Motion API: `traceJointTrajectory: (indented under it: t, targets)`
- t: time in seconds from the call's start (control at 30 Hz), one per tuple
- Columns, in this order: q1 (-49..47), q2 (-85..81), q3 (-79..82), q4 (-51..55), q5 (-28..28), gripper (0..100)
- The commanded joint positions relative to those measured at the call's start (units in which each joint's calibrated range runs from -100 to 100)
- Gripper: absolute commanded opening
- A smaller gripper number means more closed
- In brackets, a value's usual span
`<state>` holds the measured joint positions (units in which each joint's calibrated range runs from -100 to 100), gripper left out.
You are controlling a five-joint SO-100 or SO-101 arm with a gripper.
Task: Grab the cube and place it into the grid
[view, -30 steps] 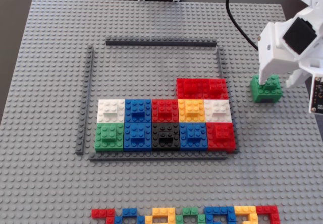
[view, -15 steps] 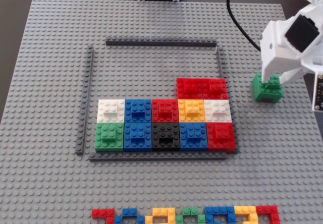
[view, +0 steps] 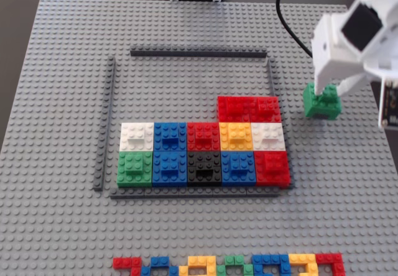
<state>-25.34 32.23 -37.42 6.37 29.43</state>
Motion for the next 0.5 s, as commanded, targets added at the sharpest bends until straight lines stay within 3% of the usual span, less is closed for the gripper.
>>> traceJointTrajectory:
  t: [0.0, 0.47]
  targets:
    - [1.1, -16.4, 3.2, 0.3, 1.3, 4]
    - [10.0, -47.7, 26.2, 0.3, 10.5, 1]
